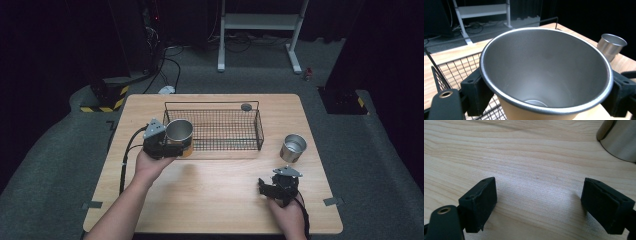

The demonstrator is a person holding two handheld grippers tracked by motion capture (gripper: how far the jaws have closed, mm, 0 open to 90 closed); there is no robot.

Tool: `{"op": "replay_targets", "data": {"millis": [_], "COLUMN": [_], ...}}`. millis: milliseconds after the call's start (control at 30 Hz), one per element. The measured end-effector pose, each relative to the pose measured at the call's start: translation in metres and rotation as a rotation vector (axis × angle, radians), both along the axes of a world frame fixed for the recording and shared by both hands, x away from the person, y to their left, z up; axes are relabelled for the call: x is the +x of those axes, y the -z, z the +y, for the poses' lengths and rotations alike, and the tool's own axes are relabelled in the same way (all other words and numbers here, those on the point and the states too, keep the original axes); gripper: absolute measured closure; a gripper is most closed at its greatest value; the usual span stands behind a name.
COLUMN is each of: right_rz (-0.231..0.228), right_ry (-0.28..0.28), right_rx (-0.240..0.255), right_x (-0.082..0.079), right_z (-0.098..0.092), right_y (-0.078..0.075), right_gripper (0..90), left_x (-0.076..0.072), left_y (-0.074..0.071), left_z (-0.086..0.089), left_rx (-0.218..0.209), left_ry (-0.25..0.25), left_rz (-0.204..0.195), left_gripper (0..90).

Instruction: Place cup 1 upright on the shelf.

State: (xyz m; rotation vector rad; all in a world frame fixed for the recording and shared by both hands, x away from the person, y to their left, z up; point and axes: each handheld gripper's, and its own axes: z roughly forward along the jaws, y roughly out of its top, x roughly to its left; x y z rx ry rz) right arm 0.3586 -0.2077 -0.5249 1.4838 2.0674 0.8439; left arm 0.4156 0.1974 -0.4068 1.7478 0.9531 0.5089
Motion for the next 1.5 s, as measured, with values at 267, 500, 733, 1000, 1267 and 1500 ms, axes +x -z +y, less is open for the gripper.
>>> {"op": "replay_targets", "data": {"millis": [267, 500, 733, 1000, 1267, 1500], "right_rz": [0.0, 0.0, 0.0, -0.001, -0.001, -0.001], "right_ry": [-0.001, -0.002, -0.003, -0.003, -0.005, -0.005], "right_rx": [0.0, 0.0, 0.0, 0.002, 0.002, 0.003], "right_x": [0.0, 0.0, 0.0, 0.0, 0.0, 0.0], "right_z": [0.0, 0.0, 0.0, 0.0, 0.0, 0.0], "right_y": [0.0, 0.0, 0.0, 0.0, 0.0, 0.0], "right_gripper": [13.2, 13.2, 13.2, 13.3, 13.2, 13.2], "left_x": [0.015, 0.026, 0.039, 0.052, 0.069, 0.082], "left_y": [-0.006, -0.007, -0.006, -0.006, -0.002, 0.005], "left_z": [-0.005, -0.007, -0.012, -0.017, -0.025, -0.029], "left_rx": [0.009, -0.007, 0.006, 0.013, 0.021, 0.036], "left_ry": [-0.007, -0.019, -0.025, -0.042, -0.056, -0.081], "left_rz": [-0.003, 0.0, 0.001, 0.006, 0.012, 0.009], "left_gripper": [13.8, 13.7, 13.8, 13.8, 13.8, 13.7]}}
